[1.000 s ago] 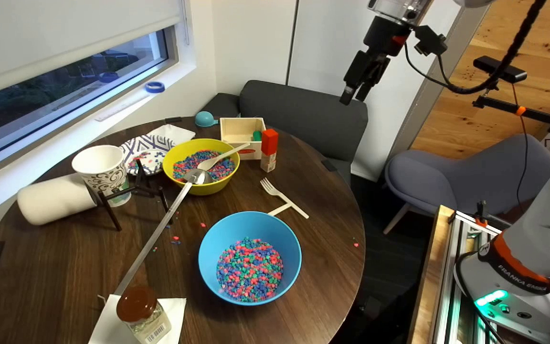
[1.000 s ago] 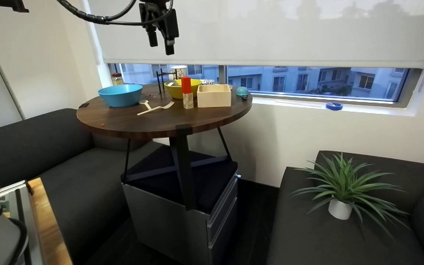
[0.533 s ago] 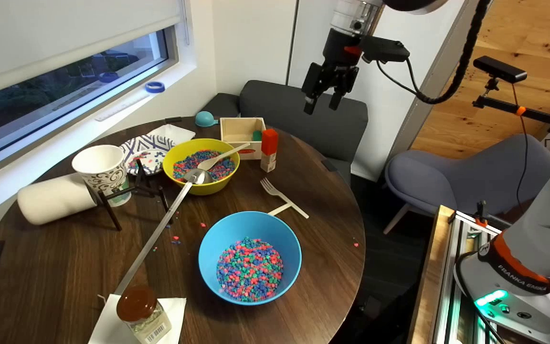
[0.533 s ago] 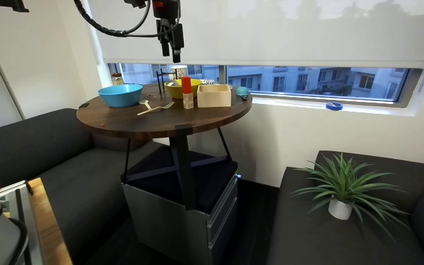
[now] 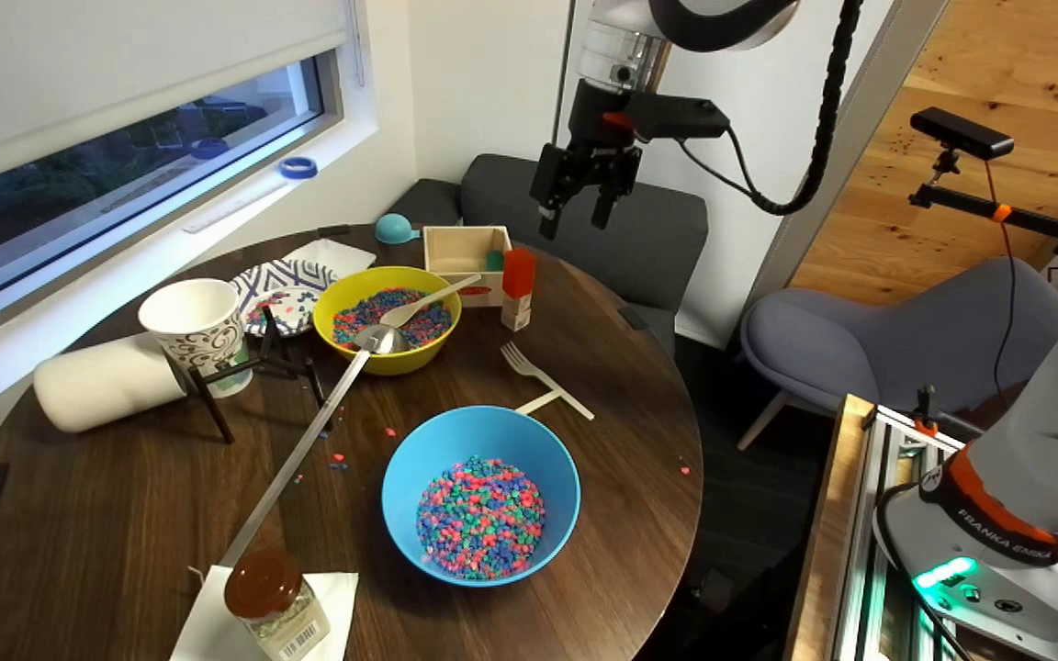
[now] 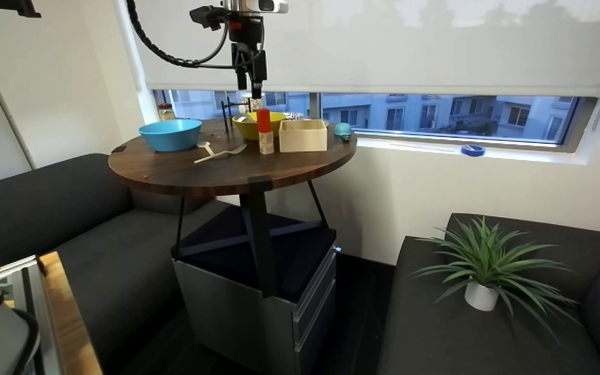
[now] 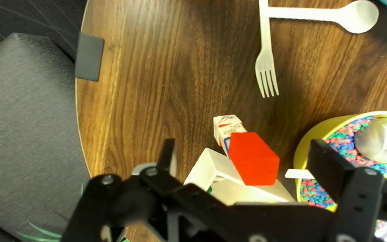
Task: Put the orange block into the box
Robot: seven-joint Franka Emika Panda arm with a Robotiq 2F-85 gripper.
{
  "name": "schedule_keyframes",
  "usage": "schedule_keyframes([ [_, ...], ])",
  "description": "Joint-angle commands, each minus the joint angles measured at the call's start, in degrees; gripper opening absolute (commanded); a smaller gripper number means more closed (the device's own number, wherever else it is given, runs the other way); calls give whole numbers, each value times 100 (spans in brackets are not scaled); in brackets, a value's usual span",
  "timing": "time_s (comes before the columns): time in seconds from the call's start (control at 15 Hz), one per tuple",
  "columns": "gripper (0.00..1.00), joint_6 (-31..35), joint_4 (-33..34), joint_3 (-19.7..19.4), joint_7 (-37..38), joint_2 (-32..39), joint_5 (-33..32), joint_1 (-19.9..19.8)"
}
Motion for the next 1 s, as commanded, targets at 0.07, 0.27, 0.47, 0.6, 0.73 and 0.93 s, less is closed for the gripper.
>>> schedule_keyframes([
  [0.07,100,228,486,48,463,628,-272,140],
  [0.27,100,207,708,31,621,893,-292,226],
  [0.47,99,184,888,17,730,1103,-346,315],
  [0.6,89,154,975,15,721,1201,-293,351],
  [0.73,65,127,1037,-5,795,1274,-365,398],
  [0.93,37,84,1111,-31,925,1340,-503,450],
])
